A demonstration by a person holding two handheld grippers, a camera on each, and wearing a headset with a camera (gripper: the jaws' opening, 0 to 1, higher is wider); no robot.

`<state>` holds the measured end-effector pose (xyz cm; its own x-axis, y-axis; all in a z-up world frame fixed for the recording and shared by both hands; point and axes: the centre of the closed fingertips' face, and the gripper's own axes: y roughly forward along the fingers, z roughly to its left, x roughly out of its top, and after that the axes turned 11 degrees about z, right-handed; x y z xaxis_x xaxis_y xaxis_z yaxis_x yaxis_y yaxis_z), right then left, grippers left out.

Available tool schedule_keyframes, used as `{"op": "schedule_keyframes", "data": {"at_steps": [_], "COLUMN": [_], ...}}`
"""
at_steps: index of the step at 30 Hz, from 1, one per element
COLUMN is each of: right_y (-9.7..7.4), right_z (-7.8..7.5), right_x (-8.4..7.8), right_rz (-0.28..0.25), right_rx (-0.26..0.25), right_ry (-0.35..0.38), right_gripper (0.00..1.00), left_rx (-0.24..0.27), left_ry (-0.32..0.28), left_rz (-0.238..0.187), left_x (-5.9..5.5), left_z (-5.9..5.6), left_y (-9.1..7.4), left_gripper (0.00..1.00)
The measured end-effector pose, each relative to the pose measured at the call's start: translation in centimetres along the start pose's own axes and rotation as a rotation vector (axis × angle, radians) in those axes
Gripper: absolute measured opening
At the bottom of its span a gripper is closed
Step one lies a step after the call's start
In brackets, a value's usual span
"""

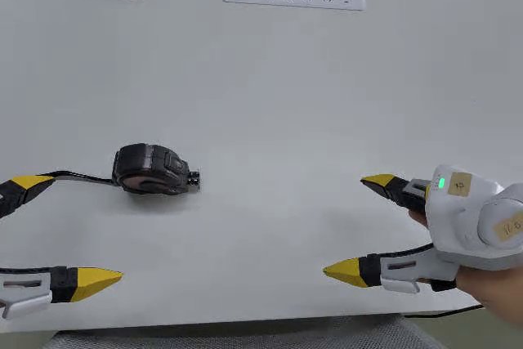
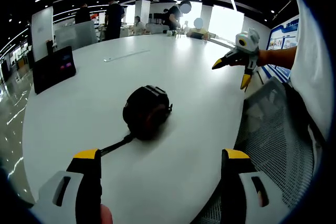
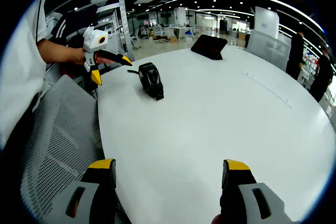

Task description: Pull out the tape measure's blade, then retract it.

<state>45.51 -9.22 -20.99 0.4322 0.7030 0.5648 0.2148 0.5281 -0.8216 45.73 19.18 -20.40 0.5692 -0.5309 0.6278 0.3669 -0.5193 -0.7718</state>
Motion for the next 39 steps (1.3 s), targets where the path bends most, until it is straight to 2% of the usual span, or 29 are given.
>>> {"op": "schedule_keyframes", "data": {"at_steps": [6, 17, 26, 39], "right_y": [0.1, 0.4, 0.6, 1.5], "right_z": [0.1, -0.3, -0.6, -1.2], "right_x": [0.1, 0.8, 1.1, 2.6], "right_rz": [0.001, 0.002, 0.009, 0.010], "right_rx": [0.005, 0.008, 0.010, 0.024], "right_ry": [-0.009, -0.034, -0.051, -0.099], "right_gripper": [0.82, 0.82, 0.81, 0.81], "left_rx": [-0.001, 0.001, -0.005, -0.007], "left_ry": [0.011, 0.041, 0.061, 0.106], "left_rz": [0.005, 0.013, 0.021, 0.034], "left_x": [0.1, 0.5, 0.5, 1.6], "left_z": [0.1, 1.0, 1.0, 2.3], "left_y": [0.2, 0.4, 0.8, 1.5], "left_gripper": [0.92, 0.92, 0.90, 0.90]}}
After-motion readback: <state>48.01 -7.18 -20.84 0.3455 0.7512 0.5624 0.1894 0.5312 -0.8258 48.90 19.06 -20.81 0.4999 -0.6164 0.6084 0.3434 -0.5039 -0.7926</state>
